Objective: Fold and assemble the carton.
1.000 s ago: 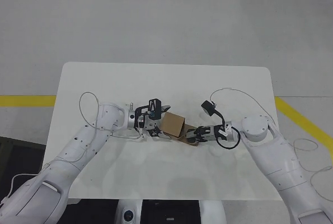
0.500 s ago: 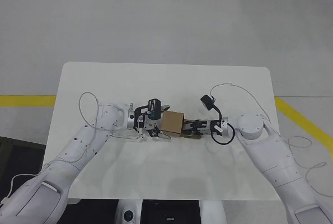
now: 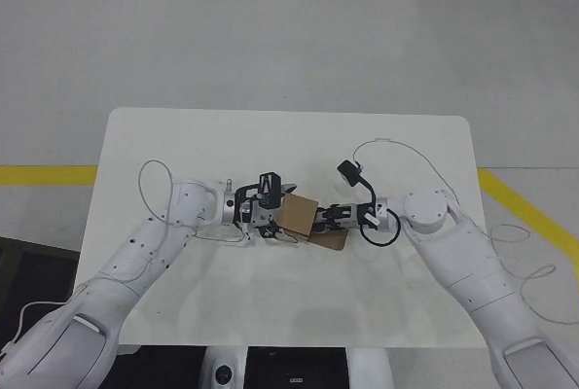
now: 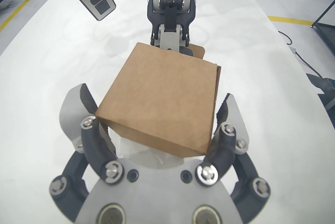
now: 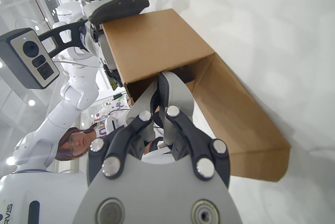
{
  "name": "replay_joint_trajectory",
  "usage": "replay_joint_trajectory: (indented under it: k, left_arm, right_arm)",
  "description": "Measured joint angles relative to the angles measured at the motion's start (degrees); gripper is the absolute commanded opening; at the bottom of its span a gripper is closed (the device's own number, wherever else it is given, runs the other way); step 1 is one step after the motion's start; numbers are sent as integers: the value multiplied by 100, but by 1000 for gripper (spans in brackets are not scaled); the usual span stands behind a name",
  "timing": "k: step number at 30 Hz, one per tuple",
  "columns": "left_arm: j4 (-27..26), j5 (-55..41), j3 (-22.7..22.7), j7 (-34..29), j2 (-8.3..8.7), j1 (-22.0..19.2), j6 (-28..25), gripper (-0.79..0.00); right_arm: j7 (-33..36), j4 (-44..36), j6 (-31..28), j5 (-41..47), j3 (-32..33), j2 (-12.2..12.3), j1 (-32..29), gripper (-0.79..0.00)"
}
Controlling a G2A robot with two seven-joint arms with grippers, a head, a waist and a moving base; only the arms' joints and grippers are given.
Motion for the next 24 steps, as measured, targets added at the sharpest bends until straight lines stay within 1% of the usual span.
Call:
replay_joint_trajectory:
  k: [11, 17, 24]
  left_arm:
    - [7, -22, 8, -13, -3, -15, 0, 0]
    - [19, -30, 17, -27, 2, -7, 0, 0]
    - [32, -58, 4, -31, 11, -9, 0, 0]
  right_arm:
    - [11, 478, -255, 233, -201, -141, 228, -785]
    - [95, 629, -371, 213, -156, -152, 386, -785]
    - [282, 698, -351, 146, -178, -165, 502, -785]
